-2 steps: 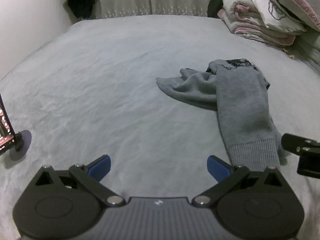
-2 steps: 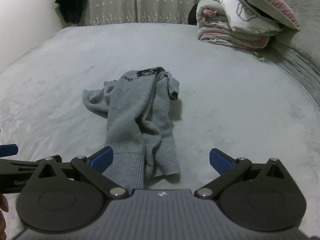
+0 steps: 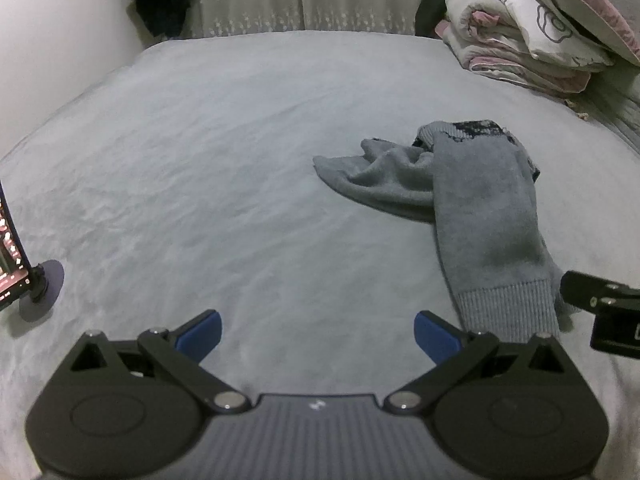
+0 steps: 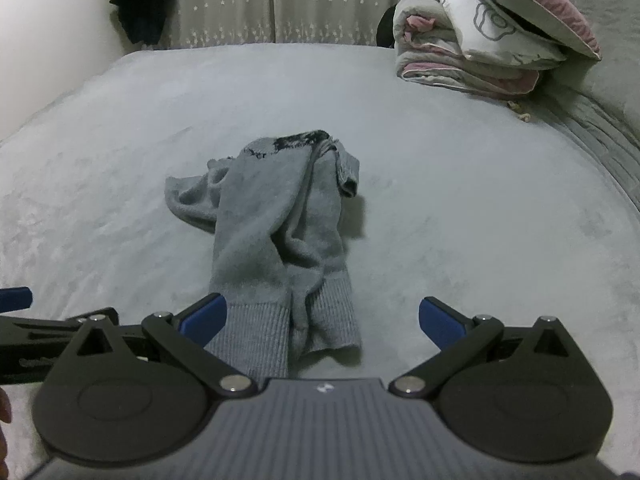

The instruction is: Fold clothes

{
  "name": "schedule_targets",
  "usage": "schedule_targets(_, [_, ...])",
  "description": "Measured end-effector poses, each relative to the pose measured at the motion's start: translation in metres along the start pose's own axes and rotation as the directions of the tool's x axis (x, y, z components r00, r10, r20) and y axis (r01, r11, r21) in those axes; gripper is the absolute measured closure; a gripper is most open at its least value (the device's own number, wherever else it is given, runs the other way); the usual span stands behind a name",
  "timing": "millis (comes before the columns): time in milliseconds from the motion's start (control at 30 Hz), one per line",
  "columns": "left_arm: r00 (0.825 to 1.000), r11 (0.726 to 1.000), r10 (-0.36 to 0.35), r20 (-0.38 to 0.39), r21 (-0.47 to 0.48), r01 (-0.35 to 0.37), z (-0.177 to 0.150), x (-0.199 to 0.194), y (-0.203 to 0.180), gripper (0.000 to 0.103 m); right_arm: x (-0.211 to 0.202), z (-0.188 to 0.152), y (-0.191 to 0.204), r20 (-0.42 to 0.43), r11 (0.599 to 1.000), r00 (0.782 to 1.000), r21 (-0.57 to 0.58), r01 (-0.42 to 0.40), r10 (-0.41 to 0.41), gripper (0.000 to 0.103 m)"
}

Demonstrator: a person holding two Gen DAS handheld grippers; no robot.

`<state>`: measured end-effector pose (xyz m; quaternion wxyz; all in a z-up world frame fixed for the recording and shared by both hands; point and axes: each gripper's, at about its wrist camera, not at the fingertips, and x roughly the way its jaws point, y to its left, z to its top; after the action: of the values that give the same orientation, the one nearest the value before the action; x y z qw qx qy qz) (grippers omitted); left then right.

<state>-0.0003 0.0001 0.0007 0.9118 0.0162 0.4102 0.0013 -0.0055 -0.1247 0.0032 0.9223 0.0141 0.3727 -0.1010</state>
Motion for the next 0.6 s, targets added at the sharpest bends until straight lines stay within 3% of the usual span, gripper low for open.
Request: schedule_targets(600, [1.000,1.000,0.005,0.018,-0.002,-0.005,0.0032,-0.0041,-0.0002,0.000,-0.0001,-0.0036,-0.0047,-0.010,0.998,0.999,0.046,-0.044,0.044,0.000])
